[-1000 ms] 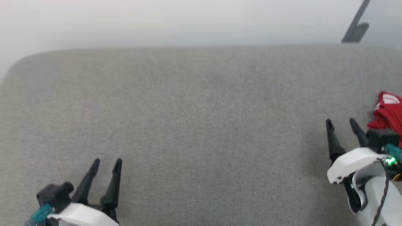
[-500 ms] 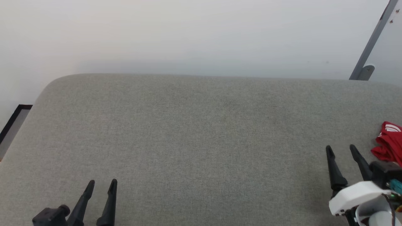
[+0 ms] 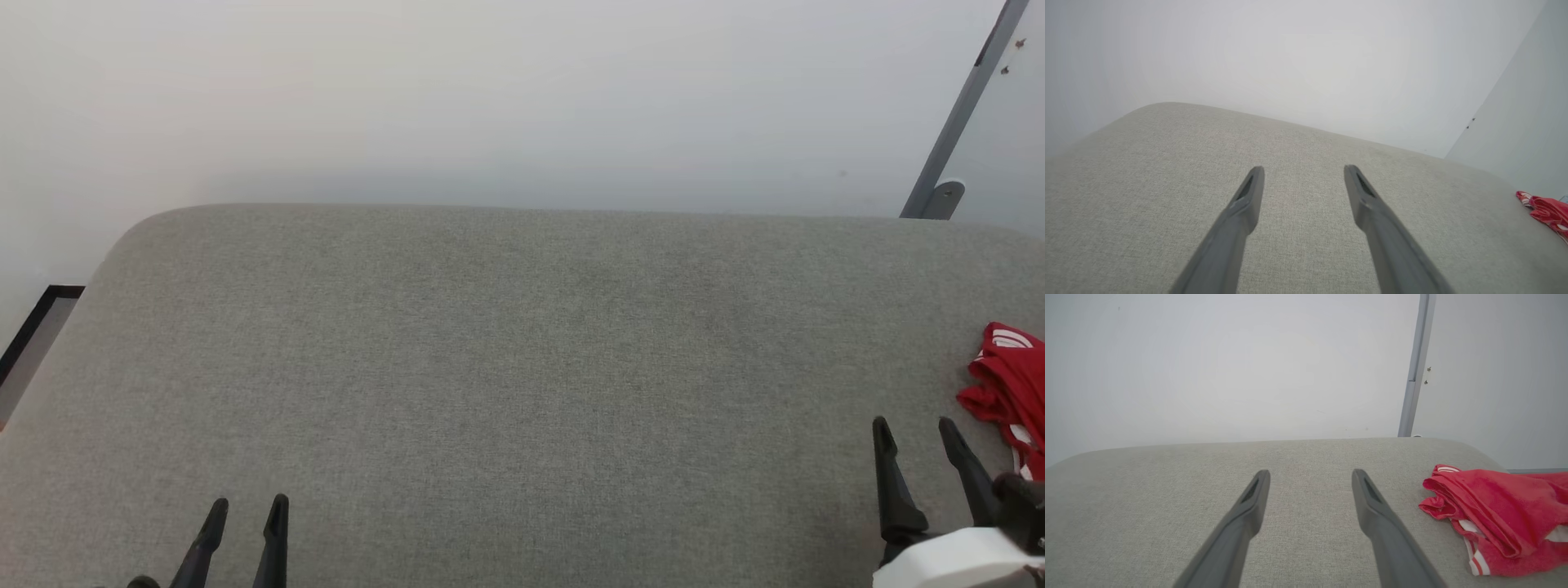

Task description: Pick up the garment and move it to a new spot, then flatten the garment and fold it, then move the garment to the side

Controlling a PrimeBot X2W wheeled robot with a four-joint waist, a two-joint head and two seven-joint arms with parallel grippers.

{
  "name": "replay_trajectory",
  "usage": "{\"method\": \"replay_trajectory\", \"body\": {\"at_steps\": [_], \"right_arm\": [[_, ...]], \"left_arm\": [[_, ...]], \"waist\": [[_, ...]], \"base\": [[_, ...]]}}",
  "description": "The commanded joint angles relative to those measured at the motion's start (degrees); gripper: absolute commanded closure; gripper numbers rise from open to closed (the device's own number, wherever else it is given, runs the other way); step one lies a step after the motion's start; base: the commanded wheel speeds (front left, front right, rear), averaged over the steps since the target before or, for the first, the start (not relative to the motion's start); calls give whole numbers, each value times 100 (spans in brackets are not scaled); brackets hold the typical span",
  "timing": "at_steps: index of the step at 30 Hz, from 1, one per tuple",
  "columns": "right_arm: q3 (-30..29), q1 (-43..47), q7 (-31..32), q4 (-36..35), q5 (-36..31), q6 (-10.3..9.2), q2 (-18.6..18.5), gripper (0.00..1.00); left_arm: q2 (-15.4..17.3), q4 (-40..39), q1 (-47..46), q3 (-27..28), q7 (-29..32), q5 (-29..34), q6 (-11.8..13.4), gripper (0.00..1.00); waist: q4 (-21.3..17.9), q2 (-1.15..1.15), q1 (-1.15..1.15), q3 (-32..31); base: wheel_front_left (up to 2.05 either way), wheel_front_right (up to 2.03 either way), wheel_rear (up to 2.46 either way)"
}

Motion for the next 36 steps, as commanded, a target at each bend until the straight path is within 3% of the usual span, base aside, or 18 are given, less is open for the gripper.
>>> {"method": "replay_trajectory", "body": {"at_steps": [1, 20, 21, 25, 36], "right_arm": [[-19, 58, 14, -65, -35, -2, 31, 0], [-91, 223, 232, -519, -62, -2, 214, 0], [-94, 190, 245, -491, -84, 0, 203, 100], [-110, 199, 278, -273, -9, 0, 254, 100], [-81, -7, 460, -121, 1186, 0, 271, 100]], "left_arm": [[-15, -10, 59, 25, -27, 61, 14, 0], [-67, -45, -10, 31, -27, 67, 14, 0], [-73, -38, 18, 11, 0, 98, 0, 100], [-177, 141, 37, -29, 36, 33, 0, 100], [-305, 302, -277, 106, 318, -942, 6, 100]], "waist": [[-1, 0, 0, 2], [-15, 0, 0, 27], [-16, 0, 0, 27], [-20, 0, 0, 30], [-57, 0, 0, 61]], "base": [[0, 0, 0], [0, 0, 0], [0, 0, 0], [0, 0, 0], [0, 0, 0]]}}
